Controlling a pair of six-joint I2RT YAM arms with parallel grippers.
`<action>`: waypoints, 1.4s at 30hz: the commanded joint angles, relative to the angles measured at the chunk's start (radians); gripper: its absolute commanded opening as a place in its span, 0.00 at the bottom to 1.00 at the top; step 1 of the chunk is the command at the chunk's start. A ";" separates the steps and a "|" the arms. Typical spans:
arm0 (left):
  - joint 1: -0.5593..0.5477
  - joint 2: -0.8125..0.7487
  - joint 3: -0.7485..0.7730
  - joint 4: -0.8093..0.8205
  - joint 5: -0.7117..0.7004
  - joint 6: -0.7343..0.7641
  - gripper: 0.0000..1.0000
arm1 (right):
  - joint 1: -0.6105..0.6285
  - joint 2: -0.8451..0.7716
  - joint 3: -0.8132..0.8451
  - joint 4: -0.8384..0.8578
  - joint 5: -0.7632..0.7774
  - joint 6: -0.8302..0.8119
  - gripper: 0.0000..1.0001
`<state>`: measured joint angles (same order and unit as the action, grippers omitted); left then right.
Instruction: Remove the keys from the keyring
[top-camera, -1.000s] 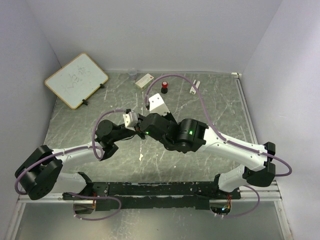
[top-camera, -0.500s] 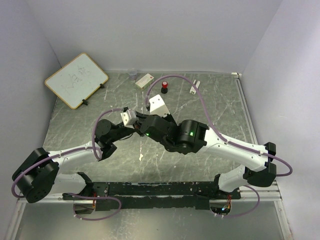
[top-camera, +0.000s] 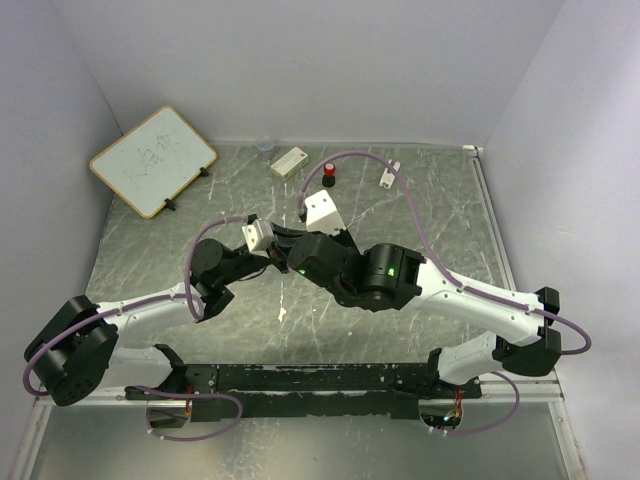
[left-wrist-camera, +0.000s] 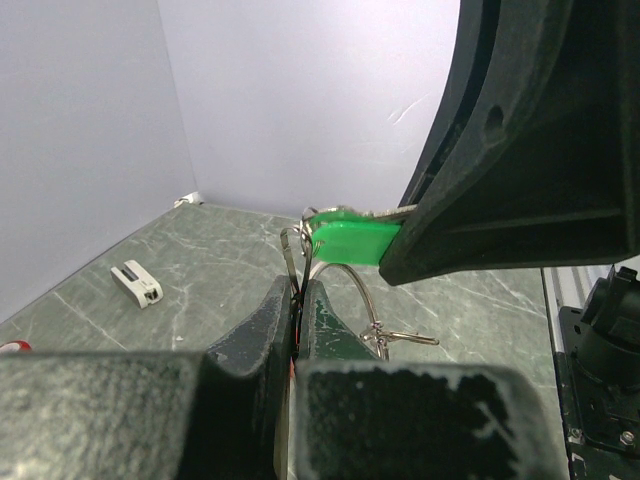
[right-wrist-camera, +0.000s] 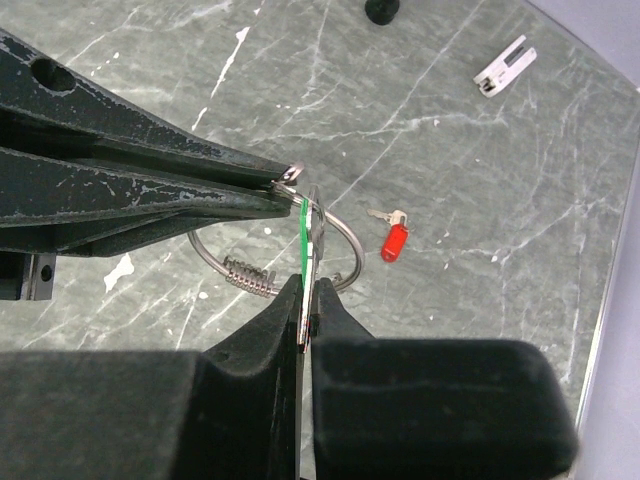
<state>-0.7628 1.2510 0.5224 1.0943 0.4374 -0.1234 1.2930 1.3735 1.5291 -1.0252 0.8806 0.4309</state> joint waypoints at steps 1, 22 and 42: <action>0.005 -0.011 0.002 0.038 -0.010 -0.002 0.07 | 0.005 -0.053 -0.022 0.030 0.081 -0.003 0.00; 0.005 -0.042 0.006 0.055 0.057 -0.049 0.38 | 0.005 -0.123 -0.106 0.250 0.069 -0.123 0.00; 0.005 0.025 -0.024 0.180 0.016 -0.037 0.46 | 0.015 -0.120 -0.103 0.233 0.080 -0.109 0.00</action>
<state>-0.7628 1.2442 0.5079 1.1908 0.4717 -0.1650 1.2999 1.2629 1.3914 -0.7883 0.9325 0.3134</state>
